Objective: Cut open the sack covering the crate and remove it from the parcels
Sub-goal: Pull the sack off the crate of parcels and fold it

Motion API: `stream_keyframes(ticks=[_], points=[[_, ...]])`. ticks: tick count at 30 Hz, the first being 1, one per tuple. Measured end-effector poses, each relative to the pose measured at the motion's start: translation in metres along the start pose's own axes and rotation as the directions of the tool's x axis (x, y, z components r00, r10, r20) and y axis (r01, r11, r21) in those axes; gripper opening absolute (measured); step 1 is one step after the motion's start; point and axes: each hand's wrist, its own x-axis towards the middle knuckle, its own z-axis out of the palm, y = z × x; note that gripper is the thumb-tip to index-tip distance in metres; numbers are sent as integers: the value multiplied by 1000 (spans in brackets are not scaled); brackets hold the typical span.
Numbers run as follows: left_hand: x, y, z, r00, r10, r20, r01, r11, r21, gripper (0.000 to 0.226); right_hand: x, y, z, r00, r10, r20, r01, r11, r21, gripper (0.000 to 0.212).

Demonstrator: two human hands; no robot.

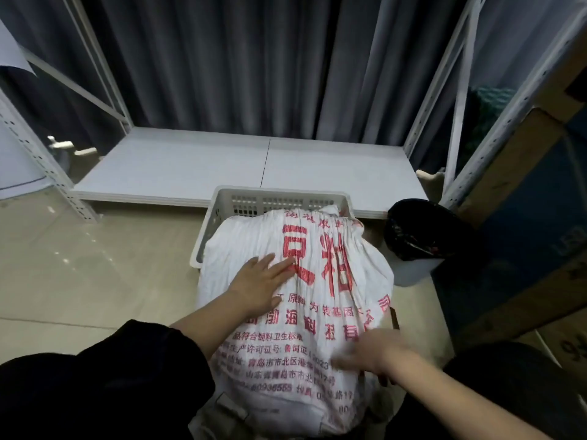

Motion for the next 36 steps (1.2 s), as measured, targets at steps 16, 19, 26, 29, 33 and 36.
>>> stream_keyframes(ticks=[16,19,26,29,33,36], points=[[-2,-15,-66,914,-377,-151,174,700,-693,60,6,-36,-64,785,135,-604,585,158,796,27],[-12,-22,-79,879,-421,-226,132,669,-732,54,9,-45,-121,843,226,-488,529,-190,827,24],[-43,-39,-61,875,-416,-248,228,806,-546,60,26,-54,-190,930,249,-271,364,-515,776,18],[-47,-42,-46,855,-514,-73,318,630,-708,41,28,-57,-196,932,263,-251,363,-631,686,17],[-53,-32,-29,852,-517,-87,312,634,-707,38,33,-57,-198,931,297,-214,364,-694,621,14],[-65,-24,-16,859,-504,-91,314,659,-683,48,34,-56,-200,931,298,-213,365,-727,581,17]])
